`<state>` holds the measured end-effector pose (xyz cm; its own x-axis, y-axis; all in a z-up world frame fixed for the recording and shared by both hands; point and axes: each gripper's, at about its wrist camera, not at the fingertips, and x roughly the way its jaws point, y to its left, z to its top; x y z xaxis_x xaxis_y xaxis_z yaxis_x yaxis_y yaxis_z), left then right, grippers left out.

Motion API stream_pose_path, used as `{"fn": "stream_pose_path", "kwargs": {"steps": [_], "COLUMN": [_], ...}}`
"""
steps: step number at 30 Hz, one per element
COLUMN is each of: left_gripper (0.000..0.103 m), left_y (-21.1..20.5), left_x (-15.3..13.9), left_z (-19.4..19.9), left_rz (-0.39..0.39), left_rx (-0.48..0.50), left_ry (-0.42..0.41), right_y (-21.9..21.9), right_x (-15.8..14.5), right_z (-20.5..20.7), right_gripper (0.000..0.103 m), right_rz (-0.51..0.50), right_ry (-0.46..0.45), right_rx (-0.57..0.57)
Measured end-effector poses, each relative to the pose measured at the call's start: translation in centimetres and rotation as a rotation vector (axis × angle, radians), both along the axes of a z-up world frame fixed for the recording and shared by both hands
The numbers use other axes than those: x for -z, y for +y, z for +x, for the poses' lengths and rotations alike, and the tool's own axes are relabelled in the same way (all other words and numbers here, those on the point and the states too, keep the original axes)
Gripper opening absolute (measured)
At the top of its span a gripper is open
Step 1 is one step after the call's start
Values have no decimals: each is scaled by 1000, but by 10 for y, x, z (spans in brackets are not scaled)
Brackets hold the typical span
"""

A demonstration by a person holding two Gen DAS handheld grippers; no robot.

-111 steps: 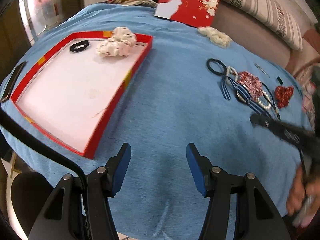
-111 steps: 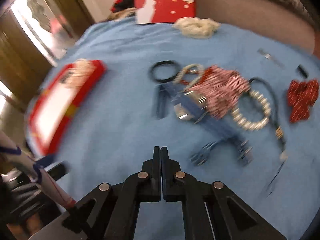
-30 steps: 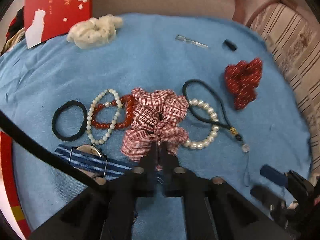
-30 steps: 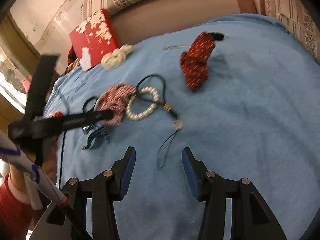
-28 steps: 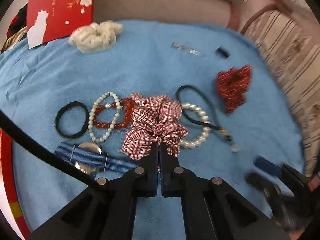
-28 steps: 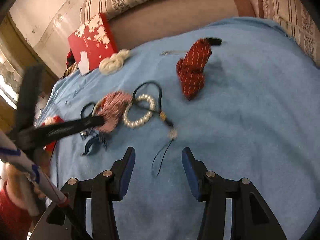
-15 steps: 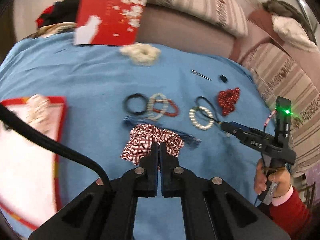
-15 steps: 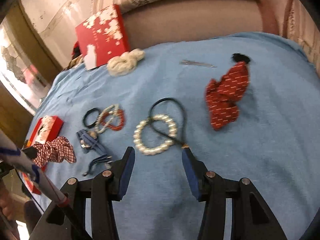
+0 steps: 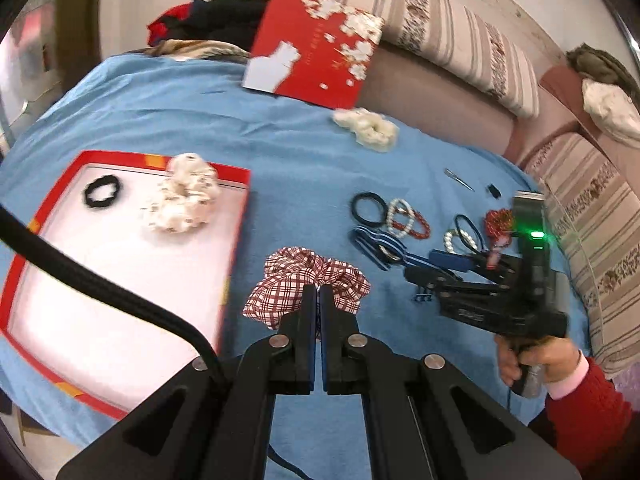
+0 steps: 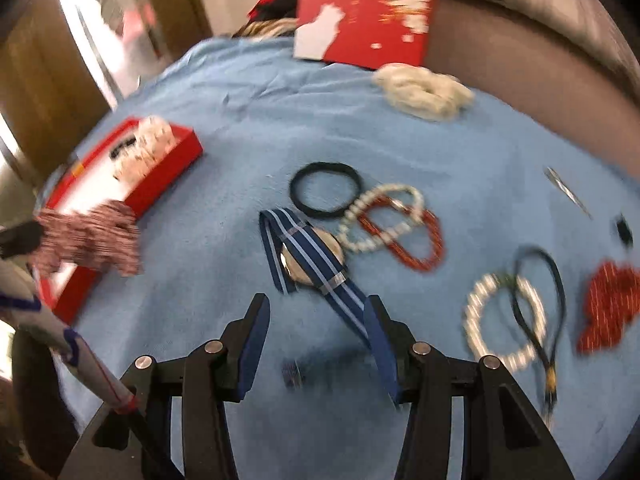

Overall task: Organize jewelry
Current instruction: 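Grasp the red gingham scrunchie with left tool while right tool grasps the watch strap, then carry the gingham scrunchie into the tray and open left tool while right tool carries the watch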

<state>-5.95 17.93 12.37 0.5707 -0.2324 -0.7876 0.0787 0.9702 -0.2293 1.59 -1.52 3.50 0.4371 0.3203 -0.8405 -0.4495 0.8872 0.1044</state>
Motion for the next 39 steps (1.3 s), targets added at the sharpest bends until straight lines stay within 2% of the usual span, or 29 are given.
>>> {"fn": "stream_pose_path", "kwargs": {"steps": [4, 6, 8, 10, 14, 18, 19, 21, 26, 28, 30, 31, 32, 33, 37, 39], "left_gripper": [1, 1, 1, 1, 1, 1, 1, 1, 1, 1, 1, 1, 1, 1, 1, 1], "left_y": [24, 36, 49, 64, 91, 114, 121, 130, 156, 167, 176, 181, 185, 189, 200, 203], "left_x": [-5, -6, -8, -11, -17, -22, -24, -25, -26, -25, -22, -19, -15, -11, 11, 21], "left_z": [-11, -15, -21, -27, -41, -50, -52, -54, -46, -39, -33, -28, -24, -20, 1, 13], "left_rz": [19, 25, 28, 22, 20, 26, 26, 28, 17, 10, 14, 20, 28, 32, 65, 104], "left_rx": [-47, -69, -92, -120, -165, -202, -214, -228, -260, -273, -293, -301, -309, -314, -312, -319], "left_ry": [-14, -21, -29, -37, -62, -83, -90, -98, -102, -97, -92, -89, -79, -68, -14, 8], "right_y": [36, 42, 39, 23, -8, -25, -26, -25, 15, 35, 55, 62, 66, 68, 68, 66], "right_x": [16, 19, 21, 15, 0, -21, -26, -38, -87, -103, -111, -107, -98, -86, -39, -17], "right_z": [6, 7, 12, 23, 30, 26, 23, 19, 7, 1, -4, -4, -4, -4, 1, 10], "right_gripper": [55, 52, 36, 32, 15, 11, 10, 1, 1, 1, 7, 34, 70, 77, 77, 75], "right_rz": [-126, -160, -167, -88, 52, 220, 246, 292, 382, 357, 249, 194, 133, 83, -84, -127], "right_ry": [-50, -77, -74, -16, 51, 117, 120, 125, 86, 49, -19, -31, -35, -37, -23, 17], "right_rx": [-46, -37, 8, 69, 203, 265, 271, 274, 205, 167, 164, 165, 174, 189, 227, 243]}}
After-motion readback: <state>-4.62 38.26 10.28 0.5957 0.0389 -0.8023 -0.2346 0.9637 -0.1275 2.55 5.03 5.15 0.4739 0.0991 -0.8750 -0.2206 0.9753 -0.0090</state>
